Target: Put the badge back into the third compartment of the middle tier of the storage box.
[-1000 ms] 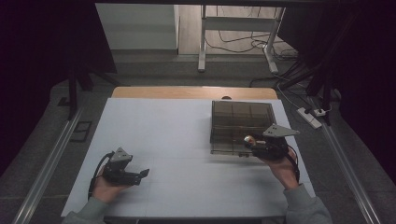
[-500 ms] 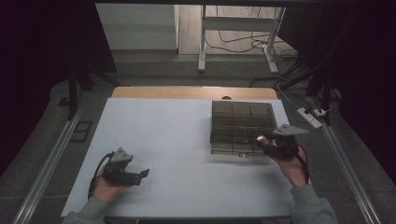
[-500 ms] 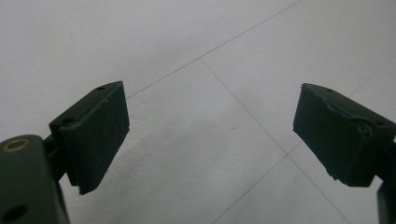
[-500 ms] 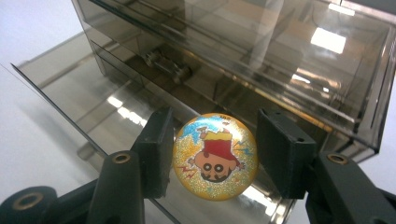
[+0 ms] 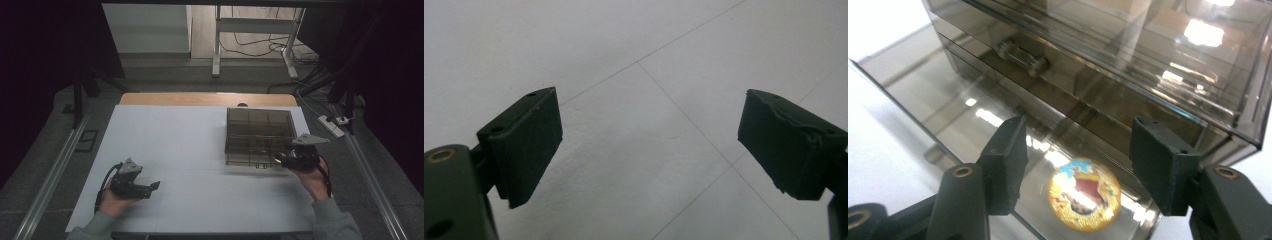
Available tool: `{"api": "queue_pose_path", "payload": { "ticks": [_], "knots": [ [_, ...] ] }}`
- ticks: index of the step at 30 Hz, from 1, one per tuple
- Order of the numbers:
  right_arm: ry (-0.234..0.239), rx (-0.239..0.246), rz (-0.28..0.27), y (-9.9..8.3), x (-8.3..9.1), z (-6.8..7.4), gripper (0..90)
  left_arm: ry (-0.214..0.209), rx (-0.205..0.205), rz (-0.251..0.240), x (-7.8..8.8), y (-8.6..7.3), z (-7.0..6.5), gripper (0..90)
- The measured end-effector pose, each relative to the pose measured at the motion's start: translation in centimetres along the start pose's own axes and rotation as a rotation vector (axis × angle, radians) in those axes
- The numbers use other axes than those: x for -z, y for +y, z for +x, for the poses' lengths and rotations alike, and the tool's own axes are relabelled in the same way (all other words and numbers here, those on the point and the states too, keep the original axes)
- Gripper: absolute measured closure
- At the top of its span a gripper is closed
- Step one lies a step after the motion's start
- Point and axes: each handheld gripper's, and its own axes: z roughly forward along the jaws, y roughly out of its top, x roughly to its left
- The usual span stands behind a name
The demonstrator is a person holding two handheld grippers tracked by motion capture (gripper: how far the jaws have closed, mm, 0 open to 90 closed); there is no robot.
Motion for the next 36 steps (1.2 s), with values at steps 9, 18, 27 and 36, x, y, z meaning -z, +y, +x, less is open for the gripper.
{"api": "queue_pose_path", "payload": {
  "ticks": [9,18,27,36],
  "knots": [
    [0.1,0.012,-0.077,-0.6,1.0,2.0,34.1,-0.006,-0.001,-0.001,-0.1,0.0,0.0,11.0],
    [0.135,0.027,-0.104,-2.9,2.1,3.0,32.0,-0.016,-0.002,-0.016,0.1,0.0,0.0,11.0],
    [0.154,0.039,-0.106,-5.1,3.3,3.5,31.3,-0.031,-0.003,-0.027,0.2,0.1,-0.1,11.0],
    [0.159,0.06,-0.08,-5.9,3.1,3.4,31.2,-0.027,-0.002,-0.032,0.3,0.2,-0.2,11.0]
  ]
}}
